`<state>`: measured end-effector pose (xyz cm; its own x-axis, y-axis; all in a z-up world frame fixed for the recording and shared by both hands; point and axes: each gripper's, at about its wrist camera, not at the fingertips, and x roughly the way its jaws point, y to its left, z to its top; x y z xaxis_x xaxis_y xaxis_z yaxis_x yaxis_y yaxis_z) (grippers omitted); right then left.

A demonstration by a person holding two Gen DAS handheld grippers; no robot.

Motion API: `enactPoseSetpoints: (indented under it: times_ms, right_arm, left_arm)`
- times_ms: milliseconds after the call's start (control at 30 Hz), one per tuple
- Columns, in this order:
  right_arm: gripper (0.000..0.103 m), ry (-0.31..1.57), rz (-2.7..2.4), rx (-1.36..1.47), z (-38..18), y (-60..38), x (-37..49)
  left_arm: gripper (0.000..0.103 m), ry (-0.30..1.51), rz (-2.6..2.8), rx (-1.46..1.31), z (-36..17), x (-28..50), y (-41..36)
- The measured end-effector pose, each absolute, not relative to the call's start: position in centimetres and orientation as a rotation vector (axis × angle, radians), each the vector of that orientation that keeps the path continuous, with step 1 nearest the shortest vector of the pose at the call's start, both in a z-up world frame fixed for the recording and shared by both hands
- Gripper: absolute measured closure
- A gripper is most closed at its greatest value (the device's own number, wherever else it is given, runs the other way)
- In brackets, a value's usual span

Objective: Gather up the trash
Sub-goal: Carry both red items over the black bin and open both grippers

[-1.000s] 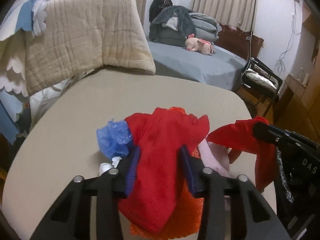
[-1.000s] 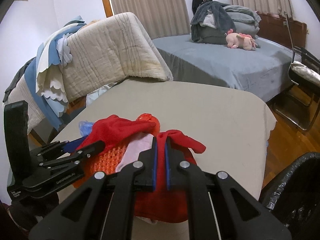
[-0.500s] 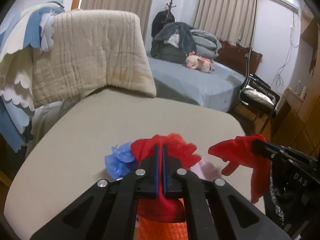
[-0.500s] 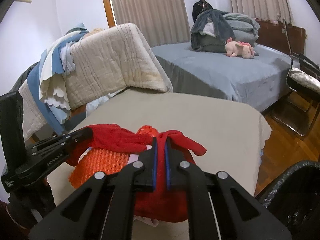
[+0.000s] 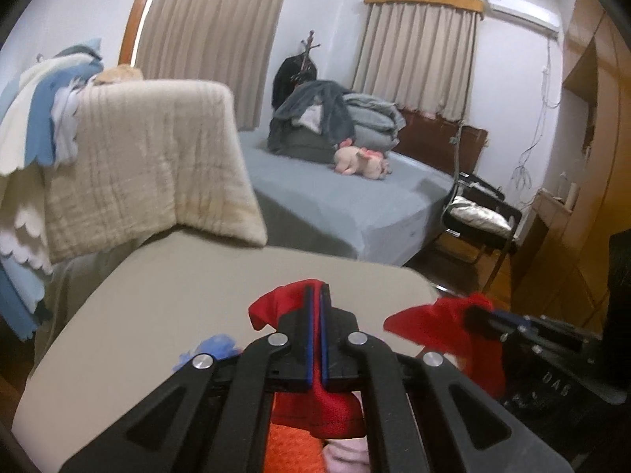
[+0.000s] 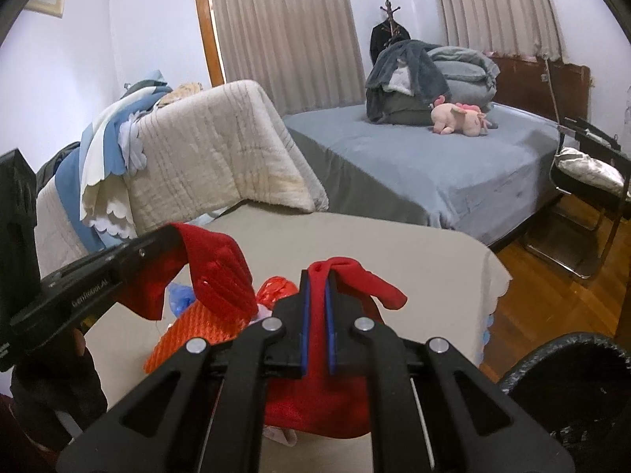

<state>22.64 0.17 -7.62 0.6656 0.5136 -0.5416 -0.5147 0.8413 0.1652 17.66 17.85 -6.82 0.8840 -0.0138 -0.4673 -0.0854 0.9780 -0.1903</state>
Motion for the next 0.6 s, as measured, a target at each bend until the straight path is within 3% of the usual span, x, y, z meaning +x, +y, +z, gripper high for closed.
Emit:
enactPoseSetpoints:
  times_ms: [600]
  right_arm:
    - [0.097,0.567,0.473,0.025,-4.6,-8.6,19.8]
  left_arm:
    - [0.101,0.486,-0.188,-0.18,-4.8,16.4,7.8]
